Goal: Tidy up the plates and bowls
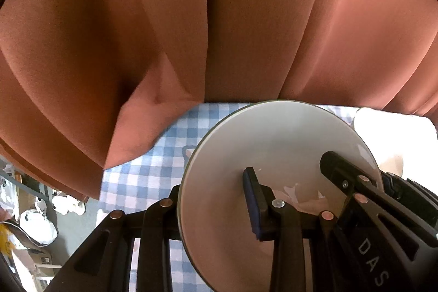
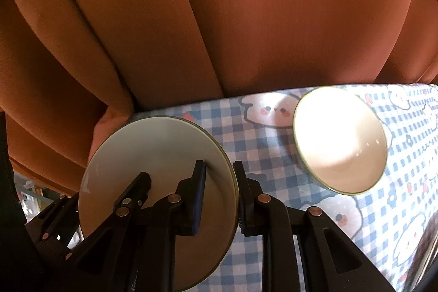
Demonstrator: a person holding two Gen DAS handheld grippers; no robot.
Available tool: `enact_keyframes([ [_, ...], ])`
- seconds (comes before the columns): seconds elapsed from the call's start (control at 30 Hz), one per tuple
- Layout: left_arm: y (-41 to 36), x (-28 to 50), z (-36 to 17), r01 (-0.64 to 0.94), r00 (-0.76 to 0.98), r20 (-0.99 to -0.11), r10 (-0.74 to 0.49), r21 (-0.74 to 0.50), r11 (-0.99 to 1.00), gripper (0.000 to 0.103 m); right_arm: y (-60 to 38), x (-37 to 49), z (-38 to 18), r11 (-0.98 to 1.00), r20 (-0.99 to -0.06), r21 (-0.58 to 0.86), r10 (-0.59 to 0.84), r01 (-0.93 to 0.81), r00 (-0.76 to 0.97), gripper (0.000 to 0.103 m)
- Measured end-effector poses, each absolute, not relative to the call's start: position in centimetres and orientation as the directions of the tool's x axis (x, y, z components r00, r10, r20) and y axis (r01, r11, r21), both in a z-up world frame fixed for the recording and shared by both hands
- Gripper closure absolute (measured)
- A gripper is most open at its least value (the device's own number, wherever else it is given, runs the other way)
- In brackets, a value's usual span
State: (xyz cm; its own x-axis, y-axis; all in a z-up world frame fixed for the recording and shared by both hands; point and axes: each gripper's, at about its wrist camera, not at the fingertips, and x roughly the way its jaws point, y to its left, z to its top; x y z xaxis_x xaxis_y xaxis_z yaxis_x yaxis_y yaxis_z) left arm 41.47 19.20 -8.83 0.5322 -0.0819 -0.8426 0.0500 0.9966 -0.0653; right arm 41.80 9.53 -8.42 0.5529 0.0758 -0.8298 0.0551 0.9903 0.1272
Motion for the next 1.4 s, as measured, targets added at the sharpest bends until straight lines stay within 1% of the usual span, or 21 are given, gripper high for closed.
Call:
enact_keyframes([
  [0.33,18.7,37.2,-5.3,-0.002,0.577,-0.815,-0.049,-0.061,0.998,0.072,8.8,37.8,-4.8,0.99,-0.797,0.144,0.119,-0.005,0.593,0.08],
  [0.63,16.2,32.8,-2.5,-0.056,0.612,-0.791,0.007,-0.035,0.998,0.072,5.6,33.0,-2.6,0.982,-0.765,0.177,0.179,-0.066,0.619,0.08],
  [0.87,12.5,29.4,-1.0,-0.075,0.622,-0.782,0.027,-0.024,0.997,0.072,2.2,30.3,-1.1,0.979,-0.757,0.18,0.2,-0.096,0.622,0.08],
  [1.1,8.4,26.8,0.1,-0.068,0.63,-0.776,0.022,-0.027,0.997,0.071,-1.7,26.8,0.6,0.978,-0.747,0.178,0.204,-0.105,0.633,0.08],
  [1.4,4.1,23.2,0.1,-0.07,0.628,-0.778,0.023,-0.027,0.997,0.071,-7.2,23.3,1.1,0.977,-0.747,0.181,0.213,-0.116,0.63,0.08],
])
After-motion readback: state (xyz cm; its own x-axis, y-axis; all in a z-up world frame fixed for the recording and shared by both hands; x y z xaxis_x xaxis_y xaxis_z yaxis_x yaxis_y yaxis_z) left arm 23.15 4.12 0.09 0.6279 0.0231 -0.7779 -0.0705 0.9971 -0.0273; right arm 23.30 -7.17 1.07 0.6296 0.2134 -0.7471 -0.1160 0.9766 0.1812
